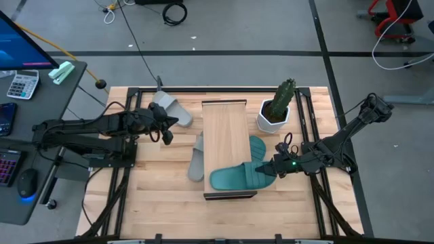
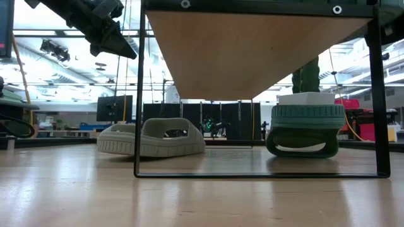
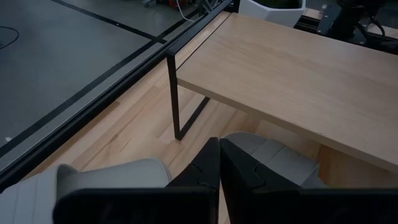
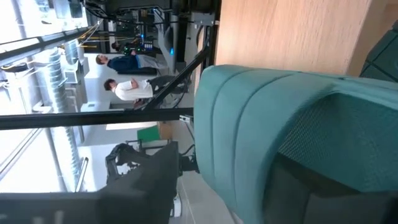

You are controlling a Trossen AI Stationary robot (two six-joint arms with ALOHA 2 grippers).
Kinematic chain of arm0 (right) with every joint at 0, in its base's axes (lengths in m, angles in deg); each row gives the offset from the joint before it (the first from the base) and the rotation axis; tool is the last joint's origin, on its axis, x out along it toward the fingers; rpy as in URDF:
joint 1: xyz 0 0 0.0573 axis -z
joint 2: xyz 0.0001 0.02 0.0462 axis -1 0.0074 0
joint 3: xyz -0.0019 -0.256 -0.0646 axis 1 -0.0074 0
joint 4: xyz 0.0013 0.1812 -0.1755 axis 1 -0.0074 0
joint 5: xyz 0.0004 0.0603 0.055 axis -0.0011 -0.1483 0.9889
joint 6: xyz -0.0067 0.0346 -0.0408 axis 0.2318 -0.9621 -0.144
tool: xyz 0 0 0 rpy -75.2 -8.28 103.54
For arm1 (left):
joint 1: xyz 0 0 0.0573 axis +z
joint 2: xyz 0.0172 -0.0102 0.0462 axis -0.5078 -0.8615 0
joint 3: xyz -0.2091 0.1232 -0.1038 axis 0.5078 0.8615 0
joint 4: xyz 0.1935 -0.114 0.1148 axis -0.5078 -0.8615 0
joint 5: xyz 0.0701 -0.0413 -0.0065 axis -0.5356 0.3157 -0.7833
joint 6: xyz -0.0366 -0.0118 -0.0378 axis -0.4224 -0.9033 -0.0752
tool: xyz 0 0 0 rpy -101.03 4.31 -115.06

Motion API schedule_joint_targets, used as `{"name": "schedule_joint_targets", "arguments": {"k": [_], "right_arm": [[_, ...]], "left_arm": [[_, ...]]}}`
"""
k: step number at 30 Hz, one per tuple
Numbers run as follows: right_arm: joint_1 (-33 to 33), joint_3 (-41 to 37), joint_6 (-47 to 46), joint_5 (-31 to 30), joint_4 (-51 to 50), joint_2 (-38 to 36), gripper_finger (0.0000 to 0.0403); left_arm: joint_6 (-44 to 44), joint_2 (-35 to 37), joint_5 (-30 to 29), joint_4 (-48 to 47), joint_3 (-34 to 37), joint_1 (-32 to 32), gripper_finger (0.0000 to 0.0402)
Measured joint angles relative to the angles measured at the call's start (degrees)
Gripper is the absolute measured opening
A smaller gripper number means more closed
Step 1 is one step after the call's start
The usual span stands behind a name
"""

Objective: Pick and place slides into the shelf
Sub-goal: Put the right green slide on the shelf

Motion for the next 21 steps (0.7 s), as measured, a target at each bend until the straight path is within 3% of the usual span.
{"name": "schedule_joint_targets", "arguments": {"k": [9, 21], "right_arm": [[0.32, 0.02, 0.02, 0.13, -1.53, 0.0, 0.0206], [3.48, 0.09, 1.46, 5.76, -2.56, 0.0, 0.0198]], "left_arm": [[0.0, 0.0, 0.0, 0.02, 0.0, 0.0, 0.002], [0.0, -0.02, 0.0, 0.02, 0.0, -0.02, 0.0022]]}}
